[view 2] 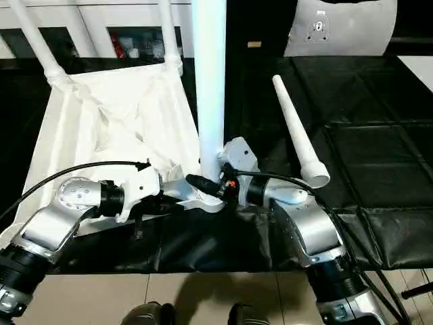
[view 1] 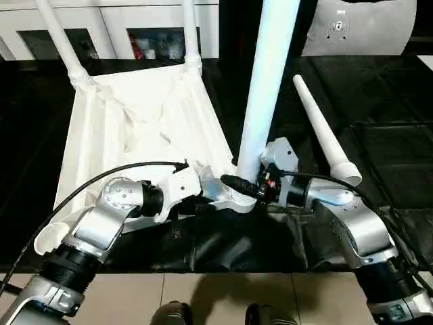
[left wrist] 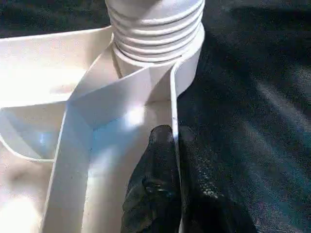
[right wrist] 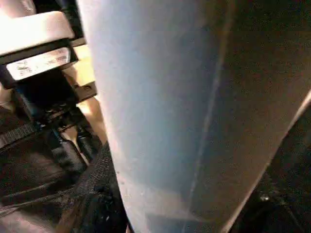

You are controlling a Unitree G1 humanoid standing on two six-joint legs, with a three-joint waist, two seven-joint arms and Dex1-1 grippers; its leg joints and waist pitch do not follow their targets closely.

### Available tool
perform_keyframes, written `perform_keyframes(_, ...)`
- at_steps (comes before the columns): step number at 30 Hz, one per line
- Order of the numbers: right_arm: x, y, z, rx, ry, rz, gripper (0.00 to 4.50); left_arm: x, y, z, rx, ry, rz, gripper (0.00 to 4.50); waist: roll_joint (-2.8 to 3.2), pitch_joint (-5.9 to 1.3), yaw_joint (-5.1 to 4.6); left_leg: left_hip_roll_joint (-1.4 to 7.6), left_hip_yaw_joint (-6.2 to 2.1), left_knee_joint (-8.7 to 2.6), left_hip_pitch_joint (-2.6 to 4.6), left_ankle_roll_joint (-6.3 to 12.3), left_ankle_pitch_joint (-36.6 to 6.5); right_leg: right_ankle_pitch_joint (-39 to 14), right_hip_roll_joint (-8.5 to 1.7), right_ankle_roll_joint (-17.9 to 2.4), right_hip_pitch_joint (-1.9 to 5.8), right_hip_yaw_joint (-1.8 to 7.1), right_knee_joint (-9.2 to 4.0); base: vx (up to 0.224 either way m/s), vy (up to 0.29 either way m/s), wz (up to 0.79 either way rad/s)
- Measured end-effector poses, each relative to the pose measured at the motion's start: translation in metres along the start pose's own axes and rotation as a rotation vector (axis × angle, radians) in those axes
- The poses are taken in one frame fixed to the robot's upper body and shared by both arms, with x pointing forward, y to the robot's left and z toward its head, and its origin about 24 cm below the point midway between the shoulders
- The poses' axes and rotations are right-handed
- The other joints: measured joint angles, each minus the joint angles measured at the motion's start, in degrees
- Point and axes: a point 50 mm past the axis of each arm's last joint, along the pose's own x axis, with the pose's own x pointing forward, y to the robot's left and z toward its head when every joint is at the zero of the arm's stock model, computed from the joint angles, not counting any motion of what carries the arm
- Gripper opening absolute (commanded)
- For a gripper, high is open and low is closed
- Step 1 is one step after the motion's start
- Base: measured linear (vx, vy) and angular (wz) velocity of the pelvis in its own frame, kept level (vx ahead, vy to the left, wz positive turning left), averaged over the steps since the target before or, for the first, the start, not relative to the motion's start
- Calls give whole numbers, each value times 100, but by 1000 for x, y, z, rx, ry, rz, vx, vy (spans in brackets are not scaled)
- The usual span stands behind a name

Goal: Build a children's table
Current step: Insert table leg to table base

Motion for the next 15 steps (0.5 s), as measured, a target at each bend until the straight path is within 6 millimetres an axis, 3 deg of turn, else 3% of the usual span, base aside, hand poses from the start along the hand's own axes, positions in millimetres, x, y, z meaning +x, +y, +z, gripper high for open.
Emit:
perform_keyframes(8, -3, 1, 6, -25, -17, 35, 191, -4, 9, 3, -4, -11, -42, 0, 37, 145, 10, 0, 42, -119, 57, -1, 1, -1, -10, 2, 34, -2, -69, 0, 0, 0)
perform_keyframes(12, -3, 2, 11, -48, -28, 37, 191, -5, 19, 7, 21, -9, -56, 0, 45, 262, 2, -1, 66, -190, 84, -1, 1, -2, -16, 3, 59, 0, -137, 0, 0, 0)
perform_keyframes(15, -3, 1, 13, -53, -32, 36, 191, -6, 23, 8, 32, -8, -55, 0, 40, 286, -15, -2, 74, -231, 82, 0, 2, -2, -16, 3, 63, -1, -180, 0, 0, 0)
